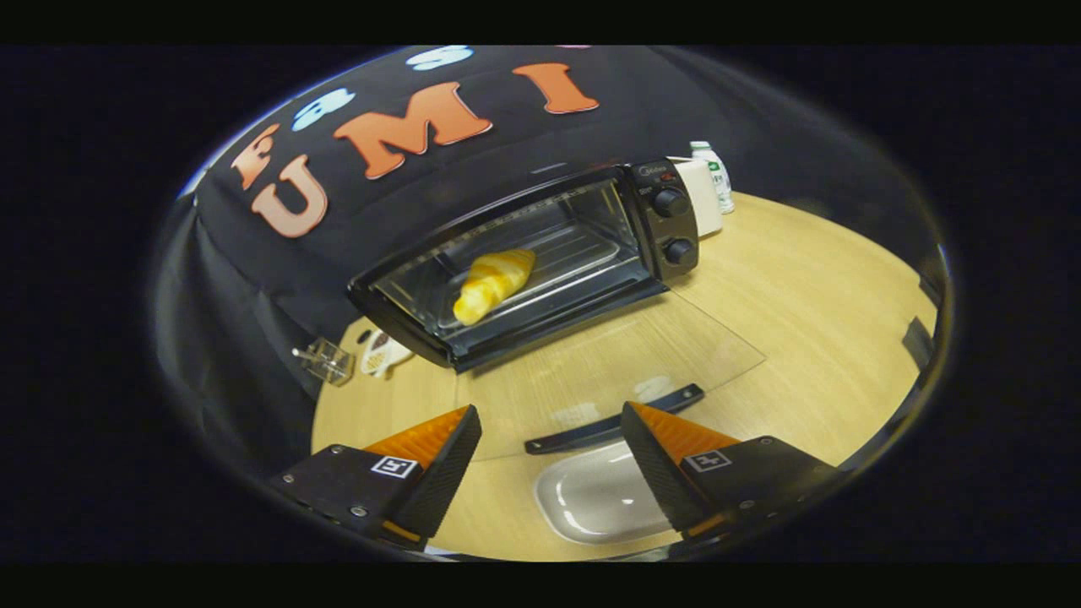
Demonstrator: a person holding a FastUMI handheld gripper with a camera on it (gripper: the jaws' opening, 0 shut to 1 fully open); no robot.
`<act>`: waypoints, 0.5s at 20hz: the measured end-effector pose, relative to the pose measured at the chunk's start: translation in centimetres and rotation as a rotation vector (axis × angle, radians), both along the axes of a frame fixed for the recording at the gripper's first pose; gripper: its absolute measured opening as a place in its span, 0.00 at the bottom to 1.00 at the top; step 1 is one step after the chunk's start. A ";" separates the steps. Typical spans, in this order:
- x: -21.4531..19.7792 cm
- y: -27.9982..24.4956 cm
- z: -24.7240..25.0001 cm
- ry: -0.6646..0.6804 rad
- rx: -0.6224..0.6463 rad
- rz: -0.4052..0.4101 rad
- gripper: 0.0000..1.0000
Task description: Open the toaster oven, put the food inside, and close the toaster oven door.
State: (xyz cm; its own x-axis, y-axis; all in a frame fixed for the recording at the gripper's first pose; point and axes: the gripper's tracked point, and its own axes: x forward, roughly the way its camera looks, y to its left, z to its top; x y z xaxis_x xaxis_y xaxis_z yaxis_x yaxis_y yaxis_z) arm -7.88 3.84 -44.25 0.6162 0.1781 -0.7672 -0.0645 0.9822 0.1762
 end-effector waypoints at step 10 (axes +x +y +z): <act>-3.0 -2.9 -2.7 0.050 -0.287 0.196 0.99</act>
State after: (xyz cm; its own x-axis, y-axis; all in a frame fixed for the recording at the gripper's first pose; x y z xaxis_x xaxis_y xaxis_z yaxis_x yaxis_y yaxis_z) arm -10.84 0.93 -46.95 0.5518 0.0619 -0.8317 -0.2546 0.9621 -0.0973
